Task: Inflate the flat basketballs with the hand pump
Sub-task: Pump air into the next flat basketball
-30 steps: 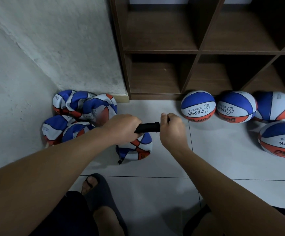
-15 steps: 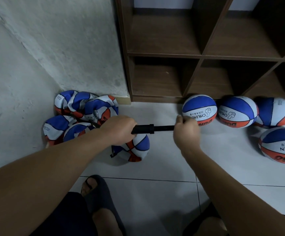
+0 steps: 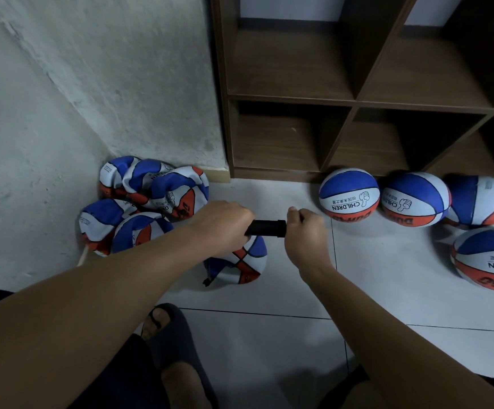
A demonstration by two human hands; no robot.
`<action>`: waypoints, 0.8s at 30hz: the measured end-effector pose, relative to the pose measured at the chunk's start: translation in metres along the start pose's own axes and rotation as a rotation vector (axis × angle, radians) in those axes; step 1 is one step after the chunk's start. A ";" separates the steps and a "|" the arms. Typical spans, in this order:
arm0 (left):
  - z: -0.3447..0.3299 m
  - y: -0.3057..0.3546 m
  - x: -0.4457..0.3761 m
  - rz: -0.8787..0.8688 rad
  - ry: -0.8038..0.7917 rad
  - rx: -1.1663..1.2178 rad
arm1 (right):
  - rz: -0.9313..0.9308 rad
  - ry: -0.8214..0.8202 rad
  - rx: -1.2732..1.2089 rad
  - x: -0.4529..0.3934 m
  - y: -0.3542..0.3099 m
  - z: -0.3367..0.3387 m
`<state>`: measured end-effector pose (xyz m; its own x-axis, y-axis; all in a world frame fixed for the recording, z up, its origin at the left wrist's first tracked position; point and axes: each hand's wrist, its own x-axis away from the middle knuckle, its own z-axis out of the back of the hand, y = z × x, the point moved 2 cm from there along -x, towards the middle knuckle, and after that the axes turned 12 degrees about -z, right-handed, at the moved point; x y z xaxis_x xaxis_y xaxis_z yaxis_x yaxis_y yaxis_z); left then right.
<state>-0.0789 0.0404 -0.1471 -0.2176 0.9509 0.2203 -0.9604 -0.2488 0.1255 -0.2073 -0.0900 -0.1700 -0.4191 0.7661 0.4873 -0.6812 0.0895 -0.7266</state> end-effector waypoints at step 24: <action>-0.002 -0.003 0.000 0.029 -0.028 0.111 | 0.019 -0.005 -0.044 0.004 -0.003 0.002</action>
<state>-0.0766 0.0412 -0.1493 -0.2382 0.9380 0.2519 -0.9285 -0.2960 0.2244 -0.2080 -0.0887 -0.1645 -0.4346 0.7651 0.4752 -0.6463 0.1025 -0.7561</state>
